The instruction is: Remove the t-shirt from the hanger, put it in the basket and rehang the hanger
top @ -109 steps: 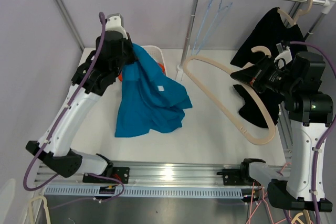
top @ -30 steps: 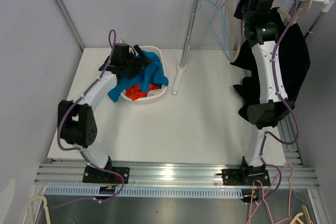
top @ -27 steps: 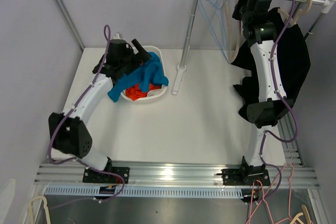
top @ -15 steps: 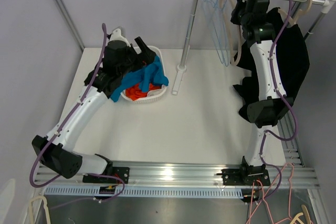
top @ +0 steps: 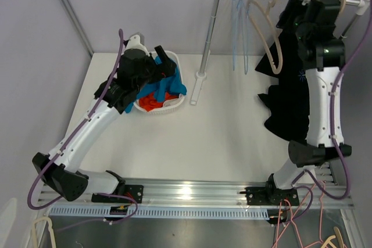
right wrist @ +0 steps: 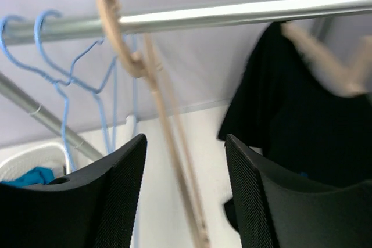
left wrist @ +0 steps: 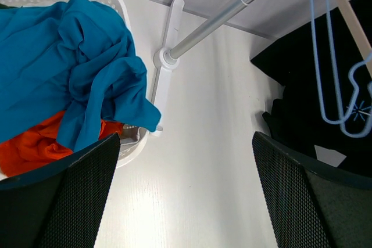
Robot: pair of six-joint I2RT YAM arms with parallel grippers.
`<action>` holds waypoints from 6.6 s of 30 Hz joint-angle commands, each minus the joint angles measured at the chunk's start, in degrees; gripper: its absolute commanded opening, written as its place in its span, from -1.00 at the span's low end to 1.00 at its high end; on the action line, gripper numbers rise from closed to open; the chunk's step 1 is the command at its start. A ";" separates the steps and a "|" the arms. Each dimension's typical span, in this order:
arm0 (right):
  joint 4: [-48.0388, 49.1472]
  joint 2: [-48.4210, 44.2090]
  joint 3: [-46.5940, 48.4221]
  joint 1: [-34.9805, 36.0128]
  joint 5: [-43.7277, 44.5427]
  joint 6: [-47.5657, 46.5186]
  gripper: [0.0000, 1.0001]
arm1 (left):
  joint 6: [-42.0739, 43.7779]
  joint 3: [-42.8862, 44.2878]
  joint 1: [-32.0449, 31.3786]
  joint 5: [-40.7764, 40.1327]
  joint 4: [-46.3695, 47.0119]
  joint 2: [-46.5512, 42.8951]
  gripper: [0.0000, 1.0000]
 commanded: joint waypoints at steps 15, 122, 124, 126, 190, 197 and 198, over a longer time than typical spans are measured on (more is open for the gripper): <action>-5.18 1.15 6.54 -17.71 3.59 1.04 0.71 | 4.19 -2.14 -11.37 0.14 0.14 -6.22 0.99; -4.41 -17.91 -31.23 -22.81 -22.61 36.02 -1.00 | 59.03 -37.58 -67.54 -20.95 88.57 -0.68 -0.99; -1.51 -16.60 -32.11 -26.67 -31.29 38.21 -1.00 | 60.34 -37.85 -68.15 -20.78 87.95 -3.04 -0.99; 0.60 -14.76 -32.21 -28.43 -36.55 39.01 -1.00 | 61.49 -39.25 -69.20 -20.77 89.00 -4.55 -0.99; -16.21 -54.65 -54.61 -9.19 -15.50 24.16 -1.00 | 6.47 0.70 -15.95 -6.71 -8.36 -7.54 -1.00; -1.16 -45.18 -51.56 -9.28 -10.58 22.41 -1.00 | 16.12 21.19 -11.91 -8.91 -2.63 -5.08 -0.99; -0.02 -43.85 -50.67 -9.19 -8.65 21.97 -1.00 | 16.93 22.26 -11.38 -8.13 -0.23 -4.65 -0.99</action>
